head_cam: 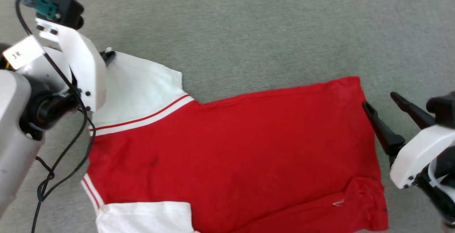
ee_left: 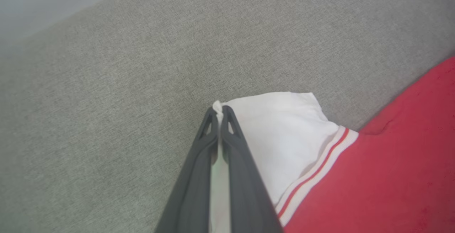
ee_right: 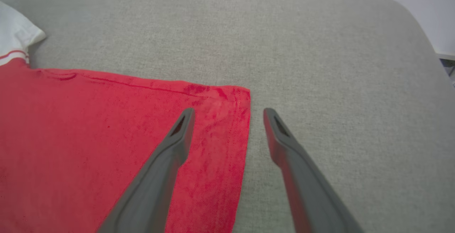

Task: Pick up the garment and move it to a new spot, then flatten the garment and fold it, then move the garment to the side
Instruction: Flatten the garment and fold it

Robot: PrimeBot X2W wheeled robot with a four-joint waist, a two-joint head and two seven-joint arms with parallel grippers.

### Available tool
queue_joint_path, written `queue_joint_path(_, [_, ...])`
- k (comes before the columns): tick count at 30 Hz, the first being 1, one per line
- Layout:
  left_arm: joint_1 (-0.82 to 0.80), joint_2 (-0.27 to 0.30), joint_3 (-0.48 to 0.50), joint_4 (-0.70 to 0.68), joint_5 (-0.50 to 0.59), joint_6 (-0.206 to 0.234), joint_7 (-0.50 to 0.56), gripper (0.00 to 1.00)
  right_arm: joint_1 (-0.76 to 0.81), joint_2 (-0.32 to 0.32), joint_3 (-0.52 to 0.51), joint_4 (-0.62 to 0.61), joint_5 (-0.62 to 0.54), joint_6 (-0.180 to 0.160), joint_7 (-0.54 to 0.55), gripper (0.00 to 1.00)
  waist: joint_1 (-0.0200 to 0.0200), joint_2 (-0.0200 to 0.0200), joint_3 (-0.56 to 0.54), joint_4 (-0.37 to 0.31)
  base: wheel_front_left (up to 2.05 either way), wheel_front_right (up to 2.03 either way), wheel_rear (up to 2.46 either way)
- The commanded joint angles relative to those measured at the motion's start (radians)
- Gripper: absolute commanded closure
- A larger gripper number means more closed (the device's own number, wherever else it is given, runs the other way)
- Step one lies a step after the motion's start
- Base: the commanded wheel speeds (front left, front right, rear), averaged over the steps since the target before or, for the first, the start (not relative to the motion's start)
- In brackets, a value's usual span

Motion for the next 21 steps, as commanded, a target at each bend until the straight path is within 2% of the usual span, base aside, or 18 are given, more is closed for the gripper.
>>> queue_joint_path(1, [0.017,-0.001,-0.006,-0.028,0.009,-0.003,-0.009,1.0,-0.026,-0.026,-0.01,0.014,0.022,-0.001,0.057,0.0,-0.0001,-0.0001,-0.021,0.04,0.0,0.0,0.0])
queue_joint_path(5, [0.046,-0.001,-0.016,-0.132,0.025,0.004,-0.036,1.0,-0.085,-0.095,-0.025,0.054,0.044,0.0,0.254,0.0,-0.0001,-0.0001,-0.02,0.095,0.0,0.0,0.0])
queue_joint_path(11, [0.087,0.017,-0.027,-0.297,0.058,0.032,-0.058,1.0,-0.177,-0.16,-0.037,0.111,0.024,0.0,0.441,0.0,-0.0001,-0.0001,0.009,0.17,0.0,0.0,0.0])
queue_joint_path(16, [0.108,0.017,-0.034,-0.401,0.089,0.051,-0.091,1.0,-0.22,-0.186,-0.027,0.163,0.02,0.0,0.54,0.0,-0.0001,-0.0001,0.032,0.221,0.0,0.0,0.0])
queue_joint_path(21, [0.125,0.013,-0.04,-0.457,0.108,0.064,-0.109,1.0,-0.219,-0.196,0.001,0.204,0.012,0.0,0.578,0.0,-0.0001,-0.0001,0.047,0.254,0.0,0.0,0.0])
